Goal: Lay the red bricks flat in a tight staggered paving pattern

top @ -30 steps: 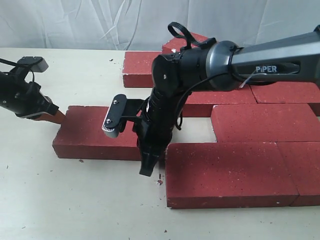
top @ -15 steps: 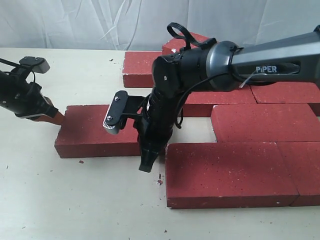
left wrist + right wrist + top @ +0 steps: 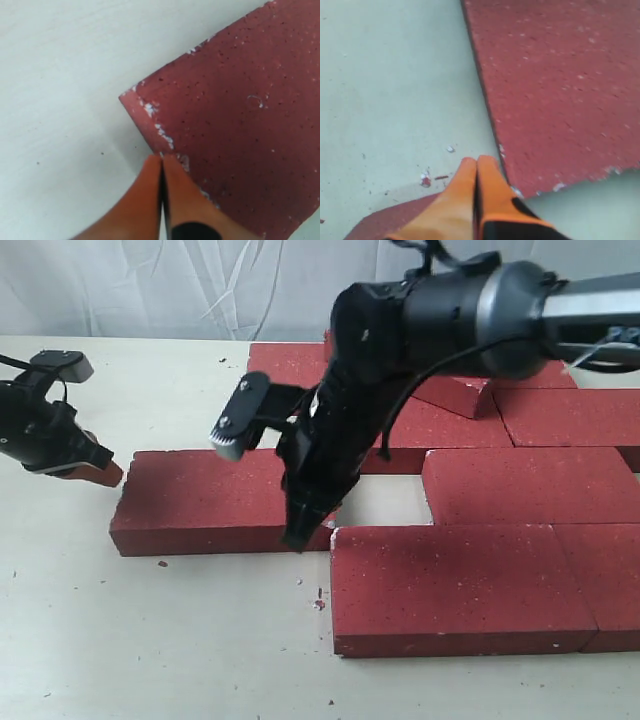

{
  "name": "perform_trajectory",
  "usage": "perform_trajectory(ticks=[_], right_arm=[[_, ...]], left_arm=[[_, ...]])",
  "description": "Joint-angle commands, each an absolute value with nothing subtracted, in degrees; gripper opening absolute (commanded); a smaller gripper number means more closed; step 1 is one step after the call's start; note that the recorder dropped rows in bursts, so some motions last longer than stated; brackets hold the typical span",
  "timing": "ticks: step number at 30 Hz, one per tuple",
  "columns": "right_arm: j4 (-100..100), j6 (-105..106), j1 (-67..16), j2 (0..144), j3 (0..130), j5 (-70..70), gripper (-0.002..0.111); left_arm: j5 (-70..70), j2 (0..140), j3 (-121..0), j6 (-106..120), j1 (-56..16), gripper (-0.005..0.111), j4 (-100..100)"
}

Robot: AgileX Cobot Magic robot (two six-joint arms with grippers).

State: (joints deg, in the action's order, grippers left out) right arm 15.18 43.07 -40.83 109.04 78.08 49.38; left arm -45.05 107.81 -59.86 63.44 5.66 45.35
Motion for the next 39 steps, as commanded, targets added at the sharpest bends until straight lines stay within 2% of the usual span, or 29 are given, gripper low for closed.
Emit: perform_trajectory(ticks=[1, 6, 11, 24, 39], right_arm=[[14.8, 41.1, -34.4, 105.1, 75.1, 46.9, -0.001], [16.8, 37.5, -26.2, 104.8, 72.8, 41.1, -0.001], [17.0, 37.4, -23.5, 105.9, 72.8, 40.3, -0.001], [15.0, 37.4, -23.3, 106.0, 72.8, 39.3, -0.001], [16.0, 37.4, -23.3, 106.7, 72.8, 38.7, -0.001]], left_arm=[[-43.9, 105.7, -60.2, 60.4, 8.7, 0.0, 44.5], [-35.5, 105.7, -58.9, 55.3, 9.6, 0.0, 45.3], [-34.9, 107.6, -58.6, 55.6, 7.7, 0.0, 46.9], [-32.8, 110.7, -60.0, 55.7, 1.0, 0.0, 47.2], [-30.9, 110.7, -60.0, 56.0, -2.0, 0.0, 48.3]])
